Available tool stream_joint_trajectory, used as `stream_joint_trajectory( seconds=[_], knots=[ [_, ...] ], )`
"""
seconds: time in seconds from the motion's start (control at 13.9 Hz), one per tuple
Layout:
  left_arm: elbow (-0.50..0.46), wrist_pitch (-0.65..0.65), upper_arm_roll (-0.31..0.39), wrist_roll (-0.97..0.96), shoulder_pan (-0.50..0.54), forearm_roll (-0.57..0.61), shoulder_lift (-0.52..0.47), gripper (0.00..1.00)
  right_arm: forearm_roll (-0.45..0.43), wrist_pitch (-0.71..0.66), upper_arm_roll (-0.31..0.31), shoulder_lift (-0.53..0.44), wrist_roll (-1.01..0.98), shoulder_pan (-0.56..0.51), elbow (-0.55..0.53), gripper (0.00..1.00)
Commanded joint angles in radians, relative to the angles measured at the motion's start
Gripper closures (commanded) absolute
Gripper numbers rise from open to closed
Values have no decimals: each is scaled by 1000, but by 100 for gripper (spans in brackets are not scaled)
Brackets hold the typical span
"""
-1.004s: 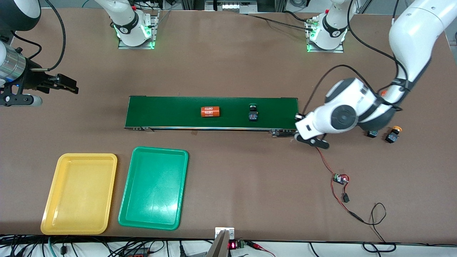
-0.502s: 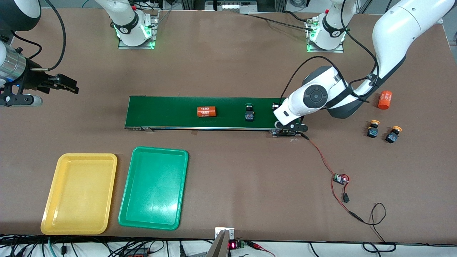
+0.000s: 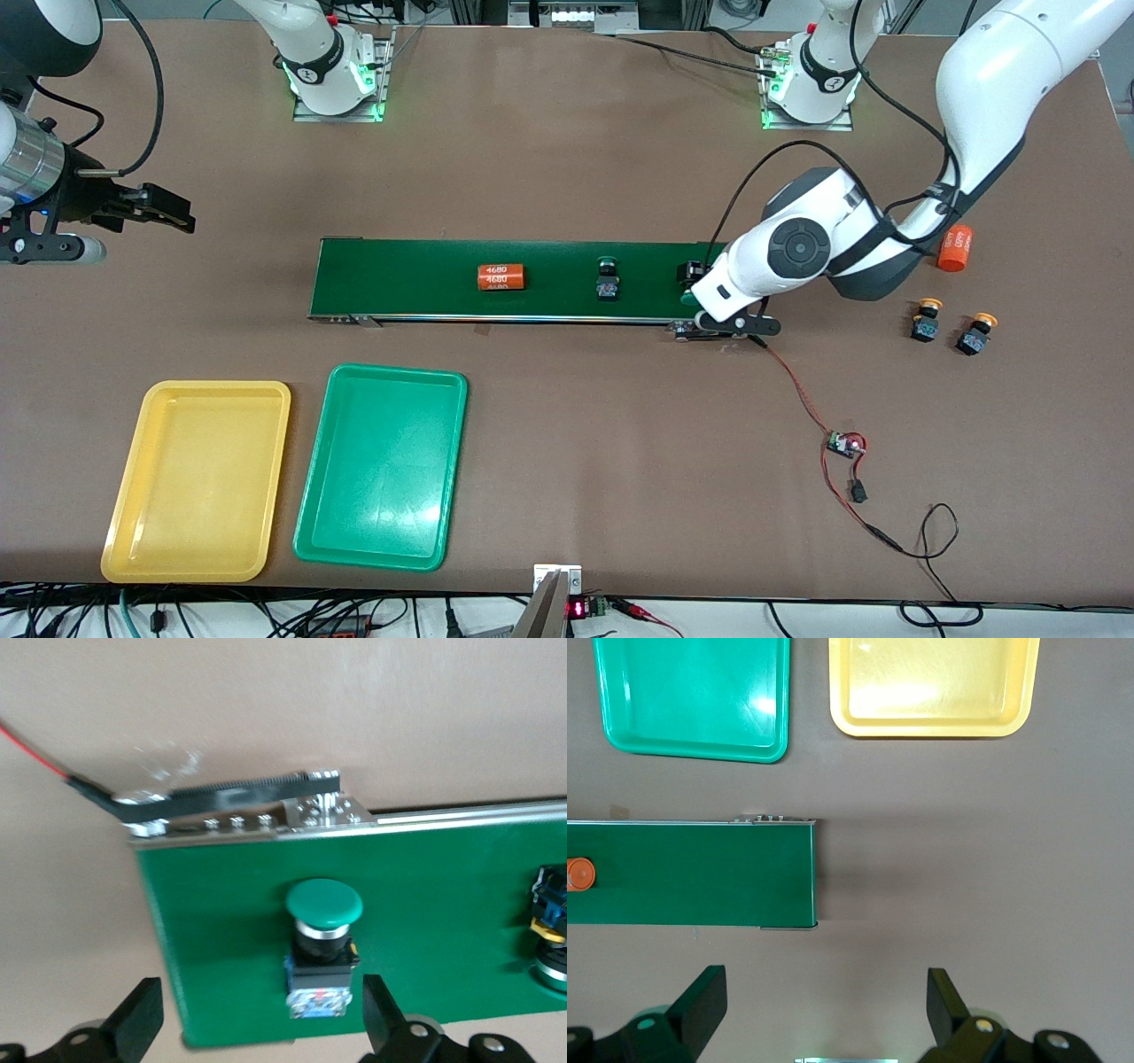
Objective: Sort buttons by color to trays
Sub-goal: 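Carry the green button to the belt and open the left gripper, then reach the left gripper to the second cylinder while the right gripper rises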
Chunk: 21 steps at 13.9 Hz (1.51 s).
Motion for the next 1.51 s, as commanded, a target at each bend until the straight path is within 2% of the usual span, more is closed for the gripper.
stream_joint_trajectory(
  seconds=[0.0, 0.29, 0.43, 0.65, 0.79, 1.15, 1.36, 1.43],
  knots=[
    [127, -150, -22, 49, 1, 2, -15, 0, 13, -6, 5, 1, -12, -10, 6, 0],
    [231, -241, 16, 251, 42, 22, -13, 0, 15, -6, 0, 3, -16, -13, 6, 0],
    [233, -239, 56, 423, 87, 129, -10, 0, 15, -13, -1, -3, -30, -16, 5, 0],
    [235, -222, 154, 633, 112, 246, -7, 0, 16, -8, 0, -20, -62, -33, -24, 0],
    [238, -219, 160, 722, 150, 267, -12, 0, 19, 15, 0, -60, -62, -36, -81, 0],
    [236, -222, 157, 870, 274, 261, -10, 0, 21, 147, 0, -209, -62, -38, -302, 0],
    [167, -124, 281, 946, 268, 196, -87, 0, 33, 269, 8, -308, -49, -35, -454, 0],
    [144, -100, 360, 982, 250, 133, -122, 0, 42, 285, 11, -325, -46, -33, -481, 0]
  ],
)
